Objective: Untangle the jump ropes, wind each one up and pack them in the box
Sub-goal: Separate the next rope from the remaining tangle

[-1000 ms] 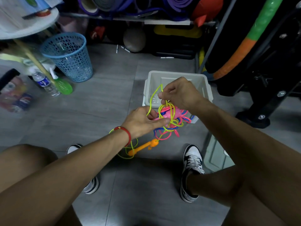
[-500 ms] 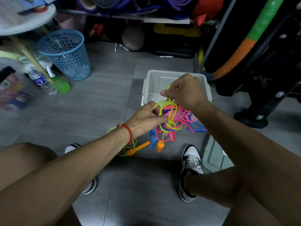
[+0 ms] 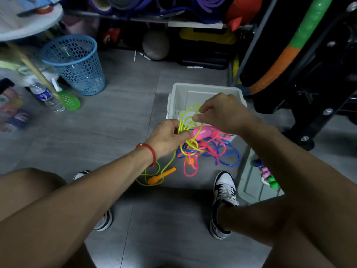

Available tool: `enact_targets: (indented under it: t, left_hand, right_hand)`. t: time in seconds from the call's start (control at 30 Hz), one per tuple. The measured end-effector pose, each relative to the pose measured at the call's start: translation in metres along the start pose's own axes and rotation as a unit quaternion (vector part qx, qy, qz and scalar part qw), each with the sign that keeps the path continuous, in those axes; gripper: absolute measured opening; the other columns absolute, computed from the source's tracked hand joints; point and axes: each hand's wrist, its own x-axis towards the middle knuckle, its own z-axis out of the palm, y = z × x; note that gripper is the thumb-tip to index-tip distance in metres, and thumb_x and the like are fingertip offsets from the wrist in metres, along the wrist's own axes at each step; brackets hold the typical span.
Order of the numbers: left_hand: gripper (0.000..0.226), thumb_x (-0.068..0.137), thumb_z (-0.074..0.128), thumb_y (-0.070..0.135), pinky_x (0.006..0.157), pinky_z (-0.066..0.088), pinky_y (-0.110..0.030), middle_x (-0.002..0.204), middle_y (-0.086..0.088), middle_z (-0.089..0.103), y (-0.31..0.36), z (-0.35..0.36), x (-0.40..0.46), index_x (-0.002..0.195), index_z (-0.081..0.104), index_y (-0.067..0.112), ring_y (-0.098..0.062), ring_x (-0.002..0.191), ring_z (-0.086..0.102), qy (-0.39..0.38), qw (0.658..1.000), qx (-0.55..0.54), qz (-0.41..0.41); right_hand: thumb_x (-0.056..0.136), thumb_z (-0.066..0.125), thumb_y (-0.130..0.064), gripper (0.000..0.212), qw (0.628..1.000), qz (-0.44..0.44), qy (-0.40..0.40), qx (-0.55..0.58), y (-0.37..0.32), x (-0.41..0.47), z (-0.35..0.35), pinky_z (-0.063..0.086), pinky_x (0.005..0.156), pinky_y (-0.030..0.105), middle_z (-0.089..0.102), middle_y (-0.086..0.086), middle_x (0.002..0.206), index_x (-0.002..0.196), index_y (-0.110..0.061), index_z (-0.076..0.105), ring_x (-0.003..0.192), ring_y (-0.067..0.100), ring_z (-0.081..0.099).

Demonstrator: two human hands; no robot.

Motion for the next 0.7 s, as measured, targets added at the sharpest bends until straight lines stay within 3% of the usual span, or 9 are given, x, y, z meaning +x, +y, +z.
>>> enact_targets:
  t: [0.03, 0.1, 0.2, 0.27, 0.33, 0.43, 0.57, 0.7]
  left_hand:
    - [0.039, 0.078, 0.065, 0.05, 0.054, 0.034, -0.026, 0.058, 0.006, 0.054, -0.002, 0.0, 0.001, 0.079, 0.065, 0.01, -0.009, 0.051, 0.044, 0.0, 1.0, -0.006, -0.004]
    - [0.045, 0.075, 0.059, 0.052, 0.054, 0.035, -0.029, 0.06, 0.004, 0.052, -0.005, 0.002, 0.001, 0.08, 0.062, 0.007, -0.014, 0.054, 0.043, -0.008, 1.0, 0.005, -0.006]
    - [0.05, 0.069, 0.054, 0.056, 0.055, 0.036, -0.033, 0.064, -0.001, 0.051, -0.007, 0.005, 0.0, 0.082, 0.058, 0.007, -0.018, 0.06, 0.046, -0.028, 1.0, 0.001, -0.004]
    - [0.055, 0.067, 0.054, 0.062, 0.058, 0.042, -0.039, 0.069, -0.006, 0.056, -0.009, 0.006, 0.0, 0.085, 0.057, 0.011, -0.018, 0.064, 0.048, -0.04, 0.999, -0.019, 0.0]
    - [0.055, 0.068, 0.056, 0.062, 0.064, 0.048, -0.047, 0.076, -0.013, 0.061, -0.01, 0.007, 0.001, 0.09, 0.058, 0.012, -0.018, 0.068, 0.051, -0.042, 0.998, -0.035, 0.003]
    - [0.052, 0.068, 0.057, 0.053, 0.067, 0.048, -0.054, 0.079, -0.011, 0.06, -0.004, 0.004, -0.001, 0.095, 0.057, 0.009, -0.019, 0.071, 0.052, -0.046, 0.997, -0.069, 0.004]
    - [0.046, 0.073, 0.062, 0.049, 0.061, 0.047, -0.045, 0.078, -0.017, 0.063, -0.006, 0.001, -0.006, 0.095, 0.052, 0.01, -0.018, 0.068, 0.053, -0.1, 0.995, -0.007, 0.015]
    - [0.016, 0.095, 0.062, 0.024, 0.062, 0.036, -0.03, 0.07, 0.006, 0.051, -0.014, 0.001, -0.009, 0.091, 0.048, 0.016, -0.017, 0.068, 0.048, -0.1, 0.987, 0.115, 0.059]
  right_hand:
    - [0.084, 0.076, -0.044, 0.028, 0.999, -0.033, 0.009, -0.042, 0.0, -0.008, -0.006, 0.05, 0.086, 0.028, 0.076, 0.001, 0.093, 0.095, -0.018, 0.078, 0.095, 0.017, 0.067]
    - [0.085, 0.077, -0.029, 0.019, 0.99, -0.134, -0.005, -0.043, 0.003, -0.023, -0.013, 0.048, 0.086, 0.024, 0.074, -0.002, 0.098, 0.103, -0.02, 0.076, 0.093, 0.017, 0.067]
    - [0.085, 0.076, -0.021, 0.025, 0.965, -0.235, -0.114, -0.026, 0.014, -0.032, -0.001, 0.043, 0.085, 0.016, 0.067, -0.005, 0.105, 0.109, -0.026, 0.072, 0.094, 0.008, 0.059]
    - [0.084, 0.075, -0.024, 0.027, 0.958, -0.256, -0.116, -0.059, 0.019, -0.028, 0.013, 0.044, 0.092, 0.029, 0.065, -0.005, 0.108, 0.11, -0.028, 0.069, 0.099, 0.015, 0.054]
    - [0.083, 0.073, -0.029, 0.024, 0.954, -0.276, -0.086, -0.081, 0.018, -0.025, 0.02, 0.049, 0.086, 0.041, 0.064, -0.005, 0.103, 0.106, -0.028, 0.067, 0.098, 0.02, 0.054]
    - [0.084, 0.071, -0.034, 0.014, 0.955, -0.279, -0.056, -0.078, 0.018, -0.023, 0.016, 0.051, 0.078, 0.04, 0.063, -0.011, 0.092, 0.096, -0.029, 0.067, 0.096, 0.017, 0.056]
    - [0.087, 0.07, -0.031, 0.011, 0.971, -0.229, -0.037, -0.058, 0.023, -0.021, 0.008, 0.05, 0.078, 0.041, 0.066, -0.005, 0.086, 0.092, -0.021, 0.07, 0.089, 0.02, 0.06]
    - [0.088, 0.071, -0.023, 0.008, 0.982, -0.121, -0.019, 0.146, 0.031, -0.026, -0.014, 0.044, 0.066, 0.024, 0.064, -0.008, 0.077, 0.088, -0.019, 0.064, 0.069, 0.011, 0.057]
